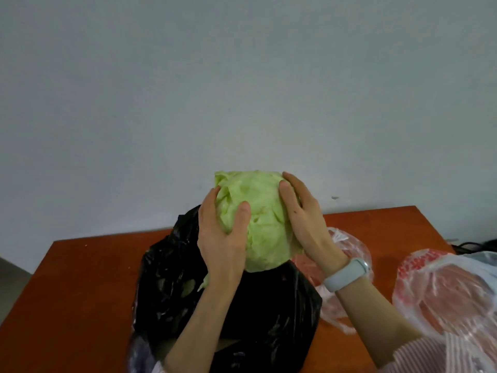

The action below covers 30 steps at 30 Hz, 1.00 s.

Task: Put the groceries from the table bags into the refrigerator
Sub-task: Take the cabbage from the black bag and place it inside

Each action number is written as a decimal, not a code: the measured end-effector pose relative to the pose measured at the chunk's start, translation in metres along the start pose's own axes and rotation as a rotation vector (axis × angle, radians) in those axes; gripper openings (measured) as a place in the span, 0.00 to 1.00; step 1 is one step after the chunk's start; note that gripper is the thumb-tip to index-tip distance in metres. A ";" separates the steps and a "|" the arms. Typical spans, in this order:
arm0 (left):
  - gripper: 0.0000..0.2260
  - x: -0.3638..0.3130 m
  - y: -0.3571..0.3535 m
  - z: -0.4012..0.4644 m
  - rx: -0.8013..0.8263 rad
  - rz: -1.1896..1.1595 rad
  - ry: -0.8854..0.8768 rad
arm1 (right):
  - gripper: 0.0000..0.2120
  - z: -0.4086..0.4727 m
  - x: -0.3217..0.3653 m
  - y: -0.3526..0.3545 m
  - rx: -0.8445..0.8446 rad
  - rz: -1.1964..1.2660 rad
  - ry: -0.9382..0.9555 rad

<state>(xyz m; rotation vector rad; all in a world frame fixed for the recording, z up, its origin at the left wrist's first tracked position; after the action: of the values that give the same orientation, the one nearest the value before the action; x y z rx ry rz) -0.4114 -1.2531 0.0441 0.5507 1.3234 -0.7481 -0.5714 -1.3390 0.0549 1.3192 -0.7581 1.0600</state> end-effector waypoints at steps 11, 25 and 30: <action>0.34 -0.174 0.076 -0.074 0.112 -0.084 -0.323 | 0.19 -0.129 0.157 0.057 -0.195 0.030 0.200; 0.28 -0.263 -0.016 -0.273 0.568 -0.436 -0.463 | 0.26 -0.345 0.175 0.264 -0.747 -0.200 0.285; 0.31 -0.301 -0.105 -0.426 0.829 -0.578 -0.456 | 0.34 -0.471 0.144 0.401 -1.039 -0.307 0.199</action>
<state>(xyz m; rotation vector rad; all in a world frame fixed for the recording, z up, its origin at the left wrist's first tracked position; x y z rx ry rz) -0.7912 -0.9569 0.2701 0.5891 0.6919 -1.8182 -0.9482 -0.8779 0.2753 0.4011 -0.7570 0.4040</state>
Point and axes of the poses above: each hand's wrist, its own z-axis towards the middle knuckle, its own y-axis out of the back of the hand, x = y × z, the point moved 9 cm from there along z, towards the middle knuckle, and after that the axes turned 8 degrees about -z, right-handed, at the moved point
